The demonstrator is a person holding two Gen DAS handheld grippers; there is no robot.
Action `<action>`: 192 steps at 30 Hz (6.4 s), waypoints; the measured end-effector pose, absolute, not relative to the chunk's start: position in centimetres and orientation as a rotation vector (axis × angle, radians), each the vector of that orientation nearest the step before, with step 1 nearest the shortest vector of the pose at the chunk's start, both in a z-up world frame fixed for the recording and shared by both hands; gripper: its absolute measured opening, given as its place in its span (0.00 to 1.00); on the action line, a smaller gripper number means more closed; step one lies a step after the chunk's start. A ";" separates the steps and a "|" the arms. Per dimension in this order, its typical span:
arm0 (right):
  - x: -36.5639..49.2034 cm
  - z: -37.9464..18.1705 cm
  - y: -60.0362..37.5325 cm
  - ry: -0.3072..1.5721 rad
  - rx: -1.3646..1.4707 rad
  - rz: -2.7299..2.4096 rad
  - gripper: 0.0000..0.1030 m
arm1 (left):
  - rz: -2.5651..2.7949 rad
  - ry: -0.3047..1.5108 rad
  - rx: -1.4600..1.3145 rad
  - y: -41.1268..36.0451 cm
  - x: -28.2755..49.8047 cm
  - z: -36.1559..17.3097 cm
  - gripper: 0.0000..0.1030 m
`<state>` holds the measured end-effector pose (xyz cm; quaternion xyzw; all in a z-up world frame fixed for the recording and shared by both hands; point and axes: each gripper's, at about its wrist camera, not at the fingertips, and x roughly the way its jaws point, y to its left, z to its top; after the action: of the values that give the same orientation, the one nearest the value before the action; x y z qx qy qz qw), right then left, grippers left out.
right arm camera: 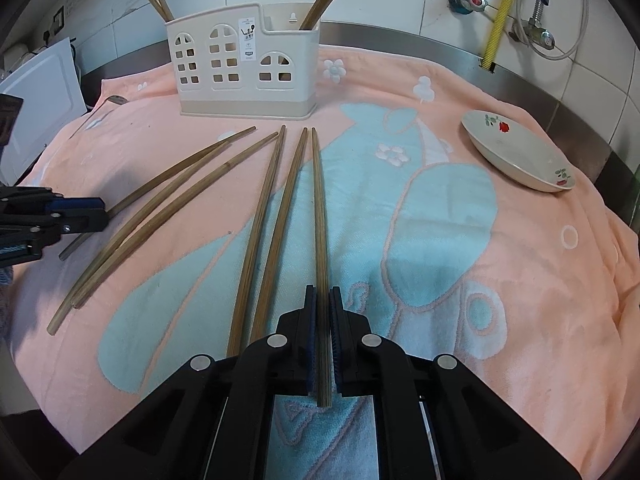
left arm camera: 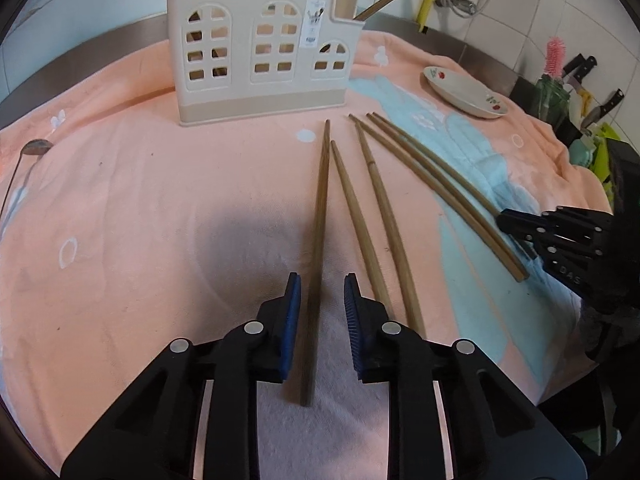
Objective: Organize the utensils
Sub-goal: 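Close the right tool on one wooden chopstick while the left tool closes on another, then lift both held chopsticks upright with both tools over the cream caddy, then lower the chopsticks into the caddy and open both tools, then move both open tools back over the remaining chopsticks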
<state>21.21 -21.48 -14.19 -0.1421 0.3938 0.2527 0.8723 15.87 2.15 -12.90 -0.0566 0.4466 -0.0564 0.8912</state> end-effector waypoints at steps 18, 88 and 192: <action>20.7 -13.3 -21.8 0.798 -0.257 0.523 0.06 | -0.084 0.920 -0.089 1.9 16.2 -12.5 0.06; 32.0 9.1 -11.9 0.583 -0.202 0.665 0.06 | 0.048 0.493 -0.098 9.8 26.2 10.2 0.05; 19.3 -12.5 -21.0 0.808 -0.173 0.584 0.42 | 0.075 0.771 -0.266 5.3 8.6 -8.3 0.95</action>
<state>19.34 -21.04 -12.47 -0.0829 0.3870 0.2797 0.8747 8.59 5.32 -8.28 -0.1294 0.3746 0.0367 0.9174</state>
